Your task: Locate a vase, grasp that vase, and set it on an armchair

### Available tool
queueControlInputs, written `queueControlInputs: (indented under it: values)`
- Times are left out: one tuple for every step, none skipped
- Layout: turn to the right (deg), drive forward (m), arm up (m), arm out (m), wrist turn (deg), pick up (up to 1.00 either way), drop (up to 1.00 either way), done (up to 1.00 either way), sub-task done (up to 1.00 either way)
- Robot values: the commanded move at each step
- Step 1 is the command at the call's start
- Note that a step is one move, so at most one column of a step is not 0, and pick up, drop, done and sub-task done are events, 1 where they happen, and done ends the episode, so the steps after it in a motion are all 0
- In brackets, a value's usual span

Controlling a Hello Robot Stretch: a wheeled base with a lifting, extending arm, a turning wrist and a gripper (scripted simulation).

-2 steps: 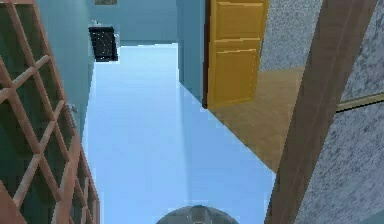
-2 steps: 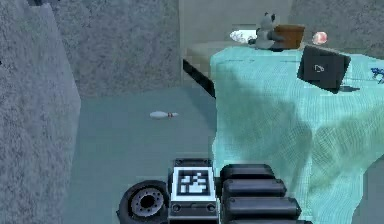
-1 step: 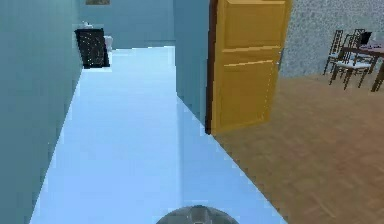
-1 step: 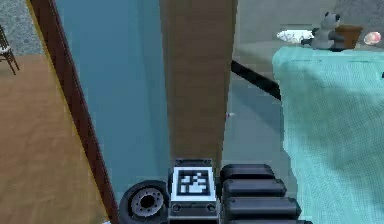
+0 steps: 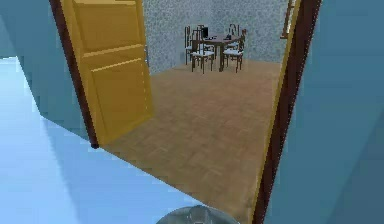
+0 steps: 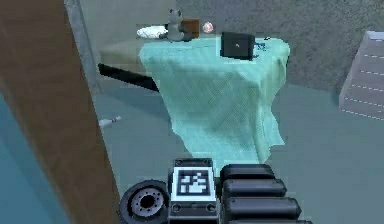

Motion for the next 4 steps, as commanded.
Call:
queueControlInputs:
  values:
    - [0.0, 0.35, 0.00, 0.00, 0.0, 0.00, 0.00, 0.00, 0.00]
    - [-18.0, 0.00, 0.00, 0.00, 0.0, 0.00, 0.00, 0.00, 0.00]
    - [0.0, 0.70, 0.00, 0.00, 0.0, 0.00, 0.00, 0.00, 0.00]
    - [45.0, 0.00, 0.00, 0.00, 0.0, 0.00, 0.00, 0.00, 0.00]
